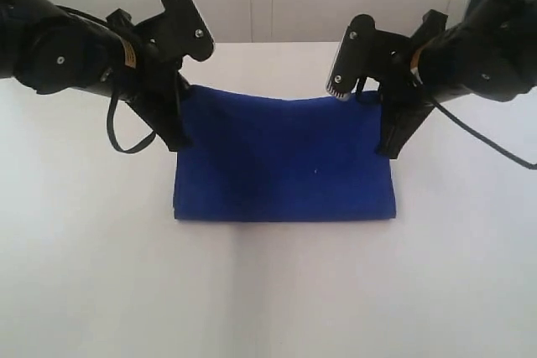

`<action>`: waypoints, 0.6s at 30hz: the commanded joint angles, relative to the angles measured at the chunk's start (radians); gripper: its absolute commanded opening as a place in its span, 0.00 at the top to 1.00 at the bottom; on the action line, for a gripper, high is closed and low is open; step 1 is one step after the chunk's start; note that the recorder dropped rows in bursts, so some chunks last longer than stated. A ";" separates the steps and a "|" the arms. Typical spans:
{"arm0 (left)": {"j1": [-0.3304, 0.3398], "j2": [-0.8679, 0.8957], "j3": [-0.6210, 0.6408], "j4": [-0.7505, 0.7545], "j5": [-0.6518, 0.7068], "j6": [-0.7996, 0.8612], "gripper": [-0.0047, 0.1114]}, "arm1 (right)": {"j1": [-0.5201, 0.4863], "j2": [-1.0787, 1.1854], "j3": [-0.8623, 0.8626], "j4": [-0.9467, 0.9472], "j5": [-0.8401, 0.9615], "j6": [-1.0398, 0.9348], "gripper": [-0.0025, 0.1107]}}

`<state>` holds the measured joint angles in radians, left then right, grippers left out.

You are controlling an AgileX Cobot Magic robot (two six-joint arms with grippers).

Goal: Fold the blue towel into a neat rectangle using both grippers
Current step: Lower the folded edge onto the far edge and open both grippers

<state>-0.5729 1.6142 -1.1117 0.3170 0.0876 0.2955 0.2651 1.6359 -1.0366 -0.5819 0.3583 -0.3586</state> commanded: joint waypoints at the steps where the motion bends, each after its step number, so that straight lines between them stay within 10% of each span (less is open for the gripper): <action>1: 0.003 0.043 -0.033 0.018 -0.017 -0.002 0.96 | -0.021 0.049 -0.035 -0.007 -0.032 0.004 0.98; 18: 0.064 0.163 -0.078 0.027 -0.113 -0.004 0.96 | -0.056 0.215 -0.107 -0.012 -0.138 0.004 0.98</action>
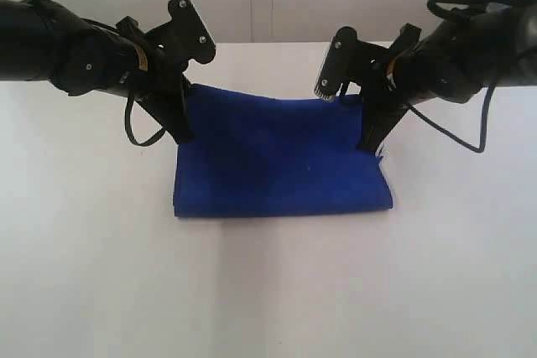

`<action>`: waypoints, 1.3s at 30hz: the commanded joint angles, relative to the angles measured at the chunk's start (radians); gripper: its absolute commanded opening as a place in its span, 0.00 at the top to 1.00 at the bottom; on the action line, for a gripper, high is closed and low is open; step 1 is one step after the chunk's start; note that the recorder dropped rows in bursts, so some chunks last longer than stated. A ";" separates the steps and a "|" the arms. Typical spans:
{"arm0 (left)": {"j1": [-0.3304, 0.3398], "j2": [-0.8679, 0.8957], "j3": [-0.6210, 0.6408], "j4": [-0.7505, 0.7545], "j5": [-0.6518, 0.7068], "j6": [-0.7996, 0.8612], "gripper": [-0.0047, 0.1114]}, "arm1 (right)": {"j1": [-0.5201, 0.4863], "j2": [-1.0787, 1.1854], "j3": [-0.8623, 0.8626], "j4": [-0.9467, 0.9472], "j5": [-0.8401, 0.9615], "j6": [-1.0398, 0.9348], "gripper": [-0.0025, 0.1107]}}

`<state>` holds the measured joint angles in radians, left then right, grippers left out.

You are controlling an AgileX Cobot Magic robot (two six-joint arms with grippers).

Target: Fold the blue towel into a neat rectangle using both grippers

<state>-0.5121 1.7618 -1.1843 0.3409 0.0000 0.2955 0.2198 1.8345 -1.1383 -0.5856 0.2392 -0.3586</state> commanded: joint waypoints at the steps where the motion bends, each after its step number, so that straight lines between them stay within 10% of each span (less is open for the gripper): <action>1: 0.004 0.018 -0.006 0.003 -0.025 -0.004 0.96 | -0.011 0.019 -0.006 -0.008 -0.018 0.004 0.98; 8: 0.004 0.026 -0.006 0.008 -0.030 -0.001 0.93 | -0.011 0.024 -0.006 -0.014 -0.033 0.004 0.89; 14: 0.004 0.026 -0.006 0.018 -0.030 -0.001 0.60 | -0.011 0.024 -0.006 -0.014 -0.067 0.004 0.70; 20: 0.004 0.026 -0.006 0.018 -0.028 -0.001 0.51 | -0.023 0.024 -0.006 -0.014 -0.070 0.013 0.62; 30: 0.060 0.026 -0.006 -0.027 0.000 -0.173 0.56 | -0.063 0.024 -0.006 -0.011 -0.005 0.440 0.68; 39: 0.081 0.026 -0.010 -0.029 0.173 -0.499 0.96 | -0.063 0.005 -0.021 0.033 0.228 0.678 0.98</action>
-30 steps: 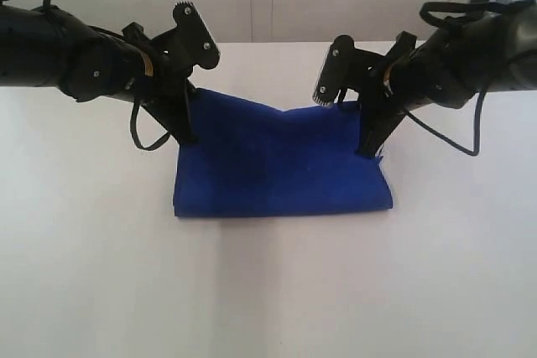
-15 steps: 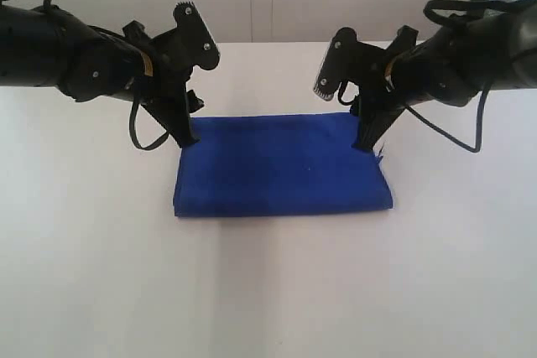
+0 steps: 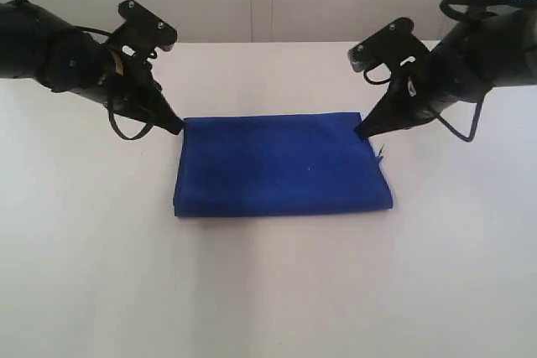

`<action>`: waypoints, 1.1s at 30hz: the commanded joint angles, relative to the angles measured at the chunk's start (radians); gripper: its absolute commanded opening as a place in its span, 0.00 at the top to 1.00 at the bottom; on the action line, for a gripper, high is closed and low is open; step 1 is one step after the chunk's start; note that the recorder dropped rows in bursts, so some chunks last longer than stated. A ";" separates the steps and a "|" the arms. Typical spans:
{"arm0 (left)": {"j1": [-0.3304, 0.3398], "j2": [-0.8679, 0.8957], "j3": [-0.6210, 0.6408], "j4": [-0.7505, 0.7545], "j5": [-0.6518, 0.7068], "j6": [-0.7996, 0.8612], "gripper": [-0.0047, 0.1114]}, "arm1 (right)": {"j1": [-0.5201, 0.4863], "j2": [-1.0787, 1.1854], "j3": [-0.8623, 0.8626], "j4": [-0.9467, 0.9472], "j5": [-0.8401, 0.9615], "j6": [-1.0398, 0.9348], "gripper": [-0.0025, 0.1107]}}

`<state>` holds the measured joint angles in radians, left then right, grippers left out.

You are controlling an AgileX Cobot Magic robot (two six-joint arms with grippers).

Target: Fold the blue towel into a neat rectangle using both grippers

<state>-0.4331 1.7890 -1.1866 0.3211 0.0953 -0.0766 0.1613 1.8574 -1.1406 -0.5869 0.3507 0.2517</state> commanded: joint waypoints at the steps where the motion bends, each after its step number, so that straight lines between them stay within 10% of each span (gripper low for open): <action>1: 0.002 -0.001 -0.016 -0.010 0.095 -0.148 0.96 | -0.005 -0.017 -0.028 0.062 0.149 0.065 0.98; 11: 0.025 0.104 -0.205 -0.129 0.321 -0.151 0.96 | -0.005 0.032 -0.071 0.411 0.313 -0.159 0.98; 33: 0.029 0.316 -0.335 -0.241 0.206 -0.162 0.96 | -0.002 0.060 -0.056 0.587 0.371 -0.246 0.98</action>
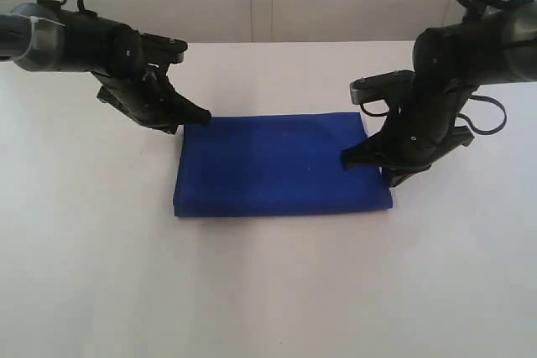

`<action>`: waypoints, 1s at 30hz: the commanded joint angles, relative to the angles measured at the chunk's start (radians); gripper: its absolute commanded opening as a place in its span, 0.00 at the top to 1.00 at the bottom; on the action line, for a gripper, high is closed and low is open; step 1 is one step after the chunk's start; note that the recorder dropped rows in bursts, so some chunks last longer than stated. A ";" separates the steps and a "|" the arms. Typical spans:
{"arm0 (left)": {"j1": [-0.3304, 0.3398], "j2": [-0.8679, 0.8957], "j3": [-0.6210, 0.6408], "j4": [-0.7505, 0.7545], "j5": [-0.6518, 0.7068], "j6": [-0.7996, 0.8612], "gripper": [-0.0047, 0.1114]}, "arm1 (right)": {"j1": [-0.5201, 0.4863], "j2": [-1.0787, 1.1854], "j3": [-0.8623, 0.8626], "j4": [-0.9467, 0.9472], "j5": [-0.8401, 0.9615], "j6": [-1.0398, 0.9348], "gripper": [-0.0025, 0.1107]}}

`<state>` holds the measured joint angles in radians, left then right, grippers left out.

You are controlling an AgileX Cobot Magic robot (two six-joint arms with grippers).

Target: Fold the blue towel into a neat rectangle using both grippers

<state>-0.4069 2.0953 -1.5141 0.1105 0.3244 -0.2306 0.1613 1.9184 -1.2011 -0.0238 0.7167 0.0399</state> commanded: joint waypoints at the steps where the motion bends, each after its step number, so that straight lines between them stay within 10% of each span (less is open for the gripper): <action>1: 0.003 0.011 -0.012 -0.031 -0.023 -0.003 0.96 | -0.002 -0.001 0.005 0.031 0.005 -0.040 0.98; 30: 0.030 -0.037 -0.012 -0.038 -0.011 0.003 0.96 | -0.043 -0.059 0.005 0.062 -0.006 -0.040 0.98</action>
<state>-0.3954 2.1130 -1.5202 0.0709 0.2672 -0.2288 0.1433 1.8956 -1.1994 0.0652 0.7160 -0.0185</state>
